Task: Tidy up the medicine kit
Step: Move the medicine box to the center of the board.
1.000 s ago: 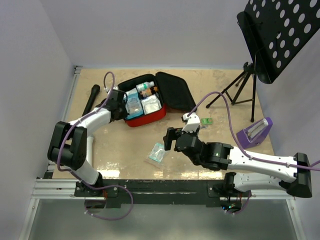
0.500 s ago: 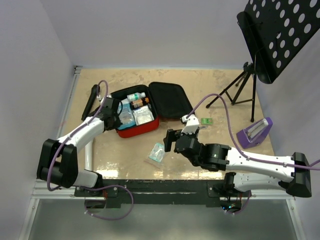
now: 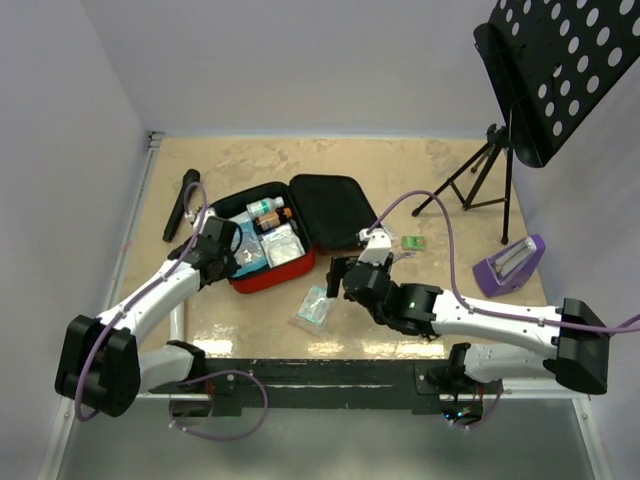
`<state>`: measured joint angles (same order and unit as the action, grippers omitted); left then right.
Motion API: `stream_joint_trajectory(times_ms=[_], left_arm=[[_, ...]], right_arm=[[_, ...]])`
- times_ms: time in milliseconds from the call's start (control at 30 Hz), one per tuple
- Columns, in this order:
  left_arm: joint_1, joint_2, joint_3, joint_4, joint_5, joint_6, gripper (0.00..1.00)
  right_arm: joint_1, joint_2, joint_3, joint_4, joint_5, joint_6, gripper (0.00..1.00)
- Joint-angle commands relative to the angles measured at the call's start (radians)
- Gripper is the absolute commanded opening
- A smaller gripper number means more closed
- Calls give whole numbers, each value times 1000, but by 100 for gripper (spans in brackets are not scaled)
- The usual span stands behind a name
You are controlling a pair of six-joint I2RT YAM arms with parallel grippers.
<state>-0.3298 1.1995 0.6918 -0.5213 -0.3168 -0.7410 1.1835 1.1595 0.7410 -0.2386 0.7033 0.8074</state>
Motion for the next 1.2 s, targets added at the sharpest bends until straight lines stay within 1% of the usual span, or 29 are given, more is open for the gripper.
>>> stream_joint_trajectory(times_ms=[0, 200, 400, 467, 533, 600, 667, 800, 833, 967, 1067, 1167], left_arm=[[-17, -78, -26, 44, 27, -119, 0], [-23, -116, -44, 35, 24, -133, 0], [-31, -143, -58, 32, 21, -143, 0], [-32, -146, -69, 43, 25, -144, 0], [-34, -141, -75, 55, 39, -143, 0], [-40, -137, -77, 64, 48, -140, 0], [-48, -135, -77, 75, 54, -136, 0], [-71, -133, -84, 98, 62, -129, 0], [-80, -130, -84, 101, 61, -127, 0], [-123, -115, -84, 115, 50, -124, 0], [-159, -112, -87, 113, 21, -121, 0], [-181, -117, -101, 112, 13, -121, 0]], right_arm=[[-129, 8, -37, 79, -44, 48, 88], [-370, 40, -77, 125, -120, 36, 88], [-499, 101, -39, 114, -110, 16, 90], [-559, 140, -25, 114, -117, 7, 91], [-588, 160, -11, 117, -125, -2, 91], [-591, 148, 0, 124, -143, -17, 91], [-590, 105, 1, 149, -186, -69, 91], [-584, -23, -46, 232, -330, -158, 88], [-584, -38, -52, 264, -365, -177, 88], [-556, -49, -35, 265, -482, -258, 86], [-466, -50, -17, 277, -515, -309, 85], [-348, -11, 33, 260, -464, -336, 84]])
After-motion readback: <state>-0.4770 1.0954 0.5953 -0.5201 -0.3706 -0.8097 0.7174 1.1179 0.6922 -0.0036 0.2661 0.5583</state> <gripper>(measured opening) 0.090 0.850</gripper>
